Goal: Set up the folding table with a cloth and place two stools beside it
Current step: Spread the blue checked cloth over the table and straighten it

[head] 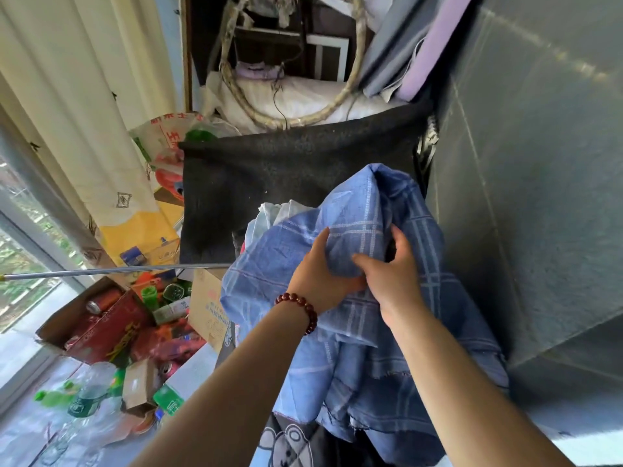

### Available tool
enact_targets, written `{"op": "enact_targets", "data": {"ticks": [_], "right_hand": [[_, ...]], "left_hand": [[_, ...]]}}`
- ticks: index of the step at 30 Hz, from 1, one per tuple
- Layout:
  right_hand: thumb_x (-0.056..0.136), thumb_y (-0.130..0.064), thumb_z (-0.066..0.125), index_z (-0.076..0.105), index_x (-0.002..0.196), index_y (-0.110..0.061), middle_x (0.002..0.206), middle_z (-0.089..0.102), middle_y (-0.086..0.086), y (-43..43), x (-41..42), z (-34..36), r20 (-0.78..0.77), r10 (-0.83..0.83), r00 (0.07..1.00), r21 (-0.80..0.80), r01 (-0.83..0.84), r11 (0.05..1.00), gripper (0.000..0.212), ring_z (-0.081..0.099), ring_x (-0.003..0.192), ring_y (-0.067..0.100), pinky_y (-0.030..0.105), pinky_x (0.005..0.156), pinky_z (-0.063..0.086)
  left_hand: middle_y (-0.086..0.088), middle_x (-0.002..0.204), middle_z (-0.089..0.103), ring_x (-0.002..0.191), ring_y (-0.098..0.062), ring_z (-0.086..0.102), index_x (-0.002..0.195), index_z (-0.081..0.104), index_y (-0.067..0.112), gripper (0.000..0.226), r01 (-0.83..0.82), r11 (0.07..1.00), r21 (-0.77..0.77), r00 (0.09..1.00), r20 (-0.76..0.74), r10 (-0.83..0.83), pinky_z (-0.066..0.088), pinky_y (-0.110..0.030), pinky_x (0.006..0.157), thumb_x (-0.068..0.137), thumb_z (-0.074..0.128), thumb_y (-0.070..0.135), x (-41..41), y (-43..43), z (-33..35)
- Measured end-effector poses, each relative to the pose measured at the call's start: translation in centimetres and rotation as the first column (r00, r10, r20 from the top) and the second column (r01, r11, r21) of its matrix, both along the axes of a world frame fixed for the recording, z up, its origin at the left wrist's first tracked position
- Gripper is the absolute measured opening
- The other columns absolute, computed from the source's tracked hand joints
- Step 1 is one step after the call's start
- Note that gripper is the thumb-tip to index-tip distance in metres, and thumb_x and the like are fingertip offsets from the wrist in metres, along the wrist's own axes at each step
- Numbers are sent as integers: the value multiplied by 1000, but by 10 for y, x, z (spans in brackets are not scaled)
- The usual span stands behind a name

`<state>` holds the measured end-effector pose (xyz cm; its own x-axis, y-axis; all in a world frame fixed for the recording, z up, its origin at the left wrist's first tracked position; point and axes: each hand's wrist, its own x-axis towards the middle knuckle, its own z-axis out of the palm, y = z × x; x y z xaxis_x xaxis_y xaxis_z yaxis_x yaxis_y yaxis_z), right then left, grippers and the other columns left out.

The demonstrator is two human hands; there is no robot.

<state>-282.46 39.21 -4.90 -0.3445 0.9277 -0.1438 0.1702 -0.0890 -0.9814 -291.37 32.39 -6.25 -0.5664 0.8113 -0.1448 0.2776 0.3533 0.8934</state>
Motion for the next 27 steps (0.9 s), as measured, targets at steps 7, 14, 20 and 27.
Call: {"op": "enact_targets", "data": {"ticks": [7, 14, 20, 27], "right_hand": [[82, -2, 61, 67, 102, -12, 94, 72, 7, 5, 6, -7, -75, 135, 988, -102, -142, 985, 23, 69, 86, 19, 33, 75, 57], [89, -8, 59, 67, 84, -22, 91, 72, 4, 11, 15, -7, -152, 274, 950, -7, -279, 960, 17, 68, 83, 14, 27, 67, 56], [87, -14, 62, 65, 83, -24, 87, 73, -6, 13, 33, -12, -207, 396, 895, 32, -399, 917, 11, 68, 86, 8, 25, 78, 52], [83, -11, 67, 65, 82, -22, 82, 71, -10, 6, 50, -9, -264, 467, 844, 37, -475, 879, 11, 68, 78, 2, 18, 71, 52]], "left_hand": [[1, 141, 41, 126, -14, 44, 147, 17, 28, 102, -61, 997, -38, 993, -102, 57, 35, -19, 89, 65, 77, 39, 12, 5, -1], [7, 105, 63, 99, -14, 60, 124, 48, 22, 62, -191, 981, 17, 951, -242, 190, 40, -19, 75, 68, 73, 33, 37, 5, 8], [16, 71, 56, 67, -2, 52, 82, 51, 25, 22, -304, 948, 97, 916, -244, 319, 34, -15, 55, 71, 70, 23, 64, -1, 11], [19, 71, 58, 65, 8, 52, 78, 51, 32, 24, -428, 876, 223, 850, -231, 474, 37, -7, 55, 74, 68, 14, 96, -12, 8]]}}
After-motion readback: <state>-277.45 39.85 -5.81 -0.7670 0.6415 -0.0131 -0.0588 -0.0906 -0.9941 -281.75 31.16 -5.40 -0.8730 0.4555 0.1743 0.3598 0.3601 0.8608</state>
